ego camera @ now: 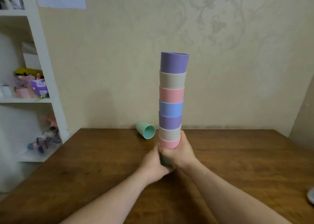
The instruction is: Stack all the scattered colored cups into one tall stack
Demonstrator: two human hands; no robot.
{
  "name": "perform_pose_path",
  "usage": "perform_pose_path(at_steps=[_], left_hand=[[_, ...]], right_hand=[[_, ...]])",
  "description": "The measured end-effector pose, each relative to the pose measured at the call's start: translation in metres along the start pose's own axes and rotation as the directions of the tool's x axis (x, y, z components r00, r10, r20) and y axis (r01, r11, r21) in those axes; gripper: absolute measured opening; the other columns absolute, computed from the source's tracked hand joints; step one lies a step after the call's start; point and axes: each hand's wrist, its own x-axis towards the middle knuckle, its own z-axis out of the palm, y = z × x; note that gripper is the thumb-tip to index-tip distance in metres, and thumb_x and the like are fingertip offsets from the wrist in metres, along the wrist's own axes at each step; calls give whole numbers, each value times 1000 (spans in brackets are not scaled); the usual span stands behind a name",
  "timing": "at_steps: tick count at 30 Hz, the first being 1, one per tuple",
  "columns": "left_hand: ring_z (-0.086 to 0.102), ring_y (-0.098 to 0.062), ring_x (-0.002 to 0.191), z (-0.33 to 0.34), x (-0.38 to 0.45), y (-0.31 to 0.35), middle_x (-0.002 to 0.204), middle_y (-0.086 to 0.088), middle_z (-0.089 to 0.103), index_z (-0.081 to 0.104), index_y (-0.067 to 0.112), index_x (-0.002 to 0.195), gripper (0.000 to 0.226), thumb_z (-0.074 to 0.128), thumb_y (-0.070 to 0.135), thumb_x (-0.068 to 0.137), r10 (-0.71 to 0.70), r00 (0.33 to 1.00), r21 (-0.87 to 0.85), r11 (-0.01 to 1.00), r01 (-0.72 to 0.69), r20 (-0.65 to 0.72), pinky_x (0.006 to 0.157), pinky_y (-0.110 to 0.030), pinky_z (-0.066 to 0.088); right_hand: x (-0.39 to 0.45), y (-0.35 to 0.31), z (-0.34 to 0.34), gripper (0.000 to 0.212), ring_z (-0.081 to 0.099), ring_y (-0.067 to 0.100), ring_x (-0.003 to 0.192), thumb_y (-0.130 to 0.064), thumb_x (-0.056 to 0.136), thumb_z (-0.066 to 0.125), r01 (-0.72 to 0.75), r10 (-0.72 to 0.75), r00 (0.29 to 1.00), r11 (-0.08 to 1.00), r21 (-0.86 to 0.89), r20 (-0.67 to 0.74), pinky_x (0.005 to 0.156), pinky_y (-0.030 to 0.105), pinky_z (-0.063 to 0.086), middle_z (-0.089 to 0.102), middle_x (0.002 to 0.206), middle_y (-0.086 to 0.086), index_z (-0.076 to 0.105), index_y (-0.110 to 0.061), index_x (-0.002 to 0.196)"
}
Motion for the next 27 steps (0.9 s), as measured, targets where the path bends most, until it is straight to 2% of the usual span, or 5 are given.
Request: perform_pose_path(at_steps=[6, 14, 17, 21, 27], left_hand=[[64, -35, 132, -47, 66, 5, 145, -5, 65, 51, 28, 156, 62, 64, 20, 96, 224, 967, 711, 661, -241, 119, 97, -43, 56], [8, -34, 170, -68, 165, -8, 185, -3, -1, 23, 36, 171, 92, 69, 4, 99, 73, 956, 938, 189, -292, 284, 127, -50, 34], [0, -38, 171, -66, 181, -17, 185, -4, -8, 12, 40, 174, 97, 64, 0, 102, -41, 966, 953, 177, -246, 257, 132, -56, 24], [24, -42, 161, -63, 179, -24, 178, -7, 18, 18, 36, 172, 90, 61, 0, 103, -10, 985, 959, 231, -164, 171, 117, -51, 45], [57, -34, 133, -77, 138, -22, 151, -6, 52, 40, 33, 162, 94, 88, 37, 81, 91, 995, 903, 421, -81, 47, 107, -46, 52]], right_hand=[[32, 37, -7, 80, 75, 11, 105, -37, 60, 96, 19, -18, 999, 999, 44, -28, 94, 46, 63, 76, 115, -11, 52, -50, 125], [27, 58, 0, 101, 67, -5, 110, -38, 63, 94, 6, -6, 1000, 1000, 26, 3, 92, 18, 52, 69, 124, -24, 37, -54, 145], [31, 56, -1, 105, 66, -6, 112, -42, 63, 94, -5, 4, 1000, 1000, 25, 10, 96, 19, 52, 67, 125, -28, 32, -59, 145], [37, 59, -1, 106, 66, -10, 111, -43, 60, 96, 8, -8, 1000, 1000, 12, -9, 100, 23, 55, 69, 123, -32, 37, -60, 147], [33, 59, -4, 100, 66, -9, 106, -39, 65, 98, -5, 5, 999, 1000, -9, -38, 98, 26, 56, 69, 120, -29, 39, -56, 145]])
